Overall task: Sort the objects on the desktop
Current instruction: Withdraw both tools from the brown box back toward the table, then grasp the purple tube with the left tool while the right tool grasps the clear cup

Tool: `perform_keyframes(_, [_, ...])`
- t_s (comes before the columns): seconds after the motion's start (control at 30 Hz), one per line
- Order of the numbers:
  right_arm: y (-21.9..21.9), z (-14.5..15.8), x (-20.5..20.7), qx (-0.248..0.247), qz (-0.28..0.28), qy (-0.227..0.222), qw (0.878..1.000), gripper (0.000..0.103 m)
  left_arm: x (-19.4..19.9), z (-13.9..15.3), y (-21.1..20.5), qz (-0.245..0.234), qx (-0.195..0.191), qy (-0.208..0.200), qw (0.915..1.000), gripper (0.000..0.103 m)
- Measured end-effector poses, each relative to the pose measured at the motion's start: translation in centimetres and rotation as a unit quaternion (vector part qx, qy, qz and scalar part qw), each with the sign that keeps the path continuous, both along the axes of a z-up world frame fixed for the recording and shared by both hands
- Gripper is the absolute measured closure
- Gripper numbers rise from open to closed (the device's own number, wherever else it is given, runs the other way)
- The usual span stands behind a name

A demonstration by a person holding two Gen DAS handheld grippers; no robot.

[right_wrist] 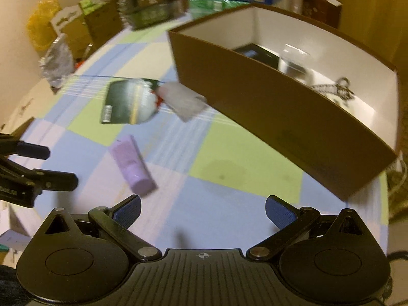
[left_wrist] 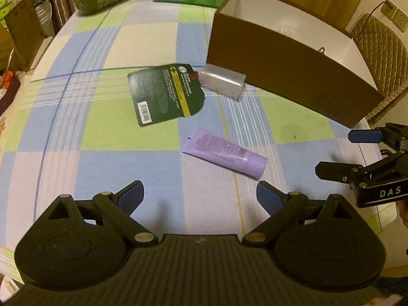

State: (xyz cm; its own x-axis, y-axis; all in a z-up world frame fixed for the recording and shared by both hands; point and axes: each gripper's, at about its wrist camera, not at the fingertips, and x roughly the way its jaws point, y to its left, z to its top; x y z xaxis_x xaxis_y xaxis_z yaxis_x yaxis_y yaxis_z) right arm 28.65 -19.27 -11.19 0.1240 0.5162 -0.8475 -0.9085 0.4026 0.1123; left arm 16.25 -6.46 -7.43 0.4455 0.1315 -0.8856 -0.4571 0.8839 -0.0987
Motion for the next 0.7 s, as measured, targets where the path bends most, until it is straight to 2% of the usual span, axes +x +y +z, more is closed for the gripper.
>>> perform_keyframes(0.33, [-1.0, -2.0, 2.7, -0.020, -0.045, 0.000, 0.999, 0.002, 3.0, -2.3, -1.2, 0.003, -0.026, 0.002, 0.9997, 0.010])
perform_keyframes(0.5, [-1.1, -2.5, 4.0, -0.017, -0.060, 0.005, 0.998, 0.002, 4.7, -3.2, -1.0, 0.023, -0.038, -0.004, 0.9990, 0.011])
perform_keyframes(0.63, [-1.0, -2.8, 4.8, -0.015, -0.064, 0.010, 0.998, 0.002, 6.2, -3.9, -0.7, 0.033, -0.028, -0.009, 0.9990, 0.013])
perform_keyframes(0.7, [-0.9, -2.9, 5.0, -0.015, -0.063, 0.012, 0.998, 0.002, 7.1, -4.4, -0.6, 0.036, -0.019, -0.001, 0.9992, 0.018])
